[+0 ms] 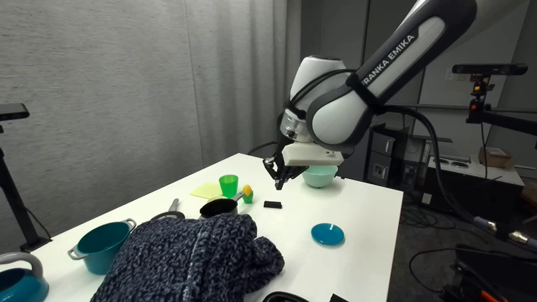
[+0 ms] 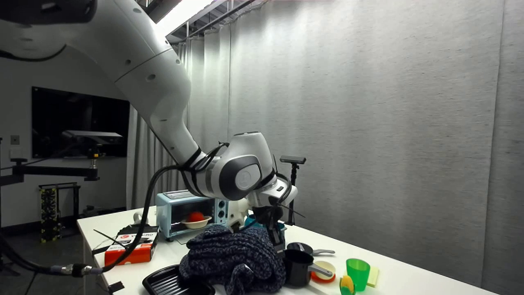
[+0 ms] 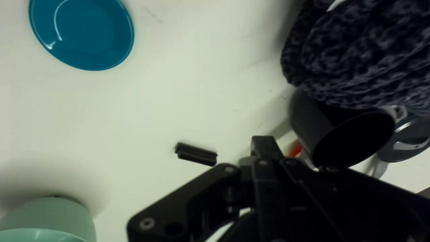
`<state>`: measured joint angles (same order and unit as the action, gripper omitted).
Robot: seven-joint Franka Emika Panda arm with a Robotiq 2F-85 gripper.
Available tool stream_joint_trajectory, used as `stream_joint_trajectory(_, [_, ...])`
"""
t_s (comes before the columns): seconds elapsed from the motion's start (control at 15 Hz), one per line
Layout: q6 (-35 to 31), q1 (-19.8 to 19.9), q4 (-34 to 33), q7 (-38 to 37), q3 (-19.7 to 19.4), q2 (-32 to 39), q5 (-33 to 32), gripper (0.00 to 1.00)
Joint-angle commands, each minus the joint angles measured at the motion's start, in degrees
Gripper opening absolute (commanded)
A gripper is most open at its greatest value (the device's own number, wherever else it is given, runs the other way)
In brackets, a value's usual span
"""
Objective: Slide the blanket to the left
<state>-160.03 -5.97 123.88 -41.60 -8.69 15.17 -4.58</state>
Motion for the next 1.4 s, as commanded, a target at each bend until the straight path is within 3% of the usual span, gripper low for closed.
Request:
stream_joint_trajectory(0.0, [-5.0, -2.7, 1.0, -8.3, -5.3, 3.7, -5.7, 0.0])
stream_joint_trajectory(0.07, [-5.1, -3.4, 1.0, -9.6, -6.3, 4.8, -6.5, 0.0])
stream_joint_trajectory(0.4, [-3.3, -3.9, 0.4, -4.5, -1.6, 9.6, -2.9, 0.0])
stream_joint_trajectory(0.8, [-6.5, -12.1, -3.2, -10.6, -3.2, 14.6, -3.5, 0.0])
stream_joint_trajectory(1.33, [-6.9, -18.1, -9.4, -15.5, -2.4, 19.2, -2.6, 0.0])
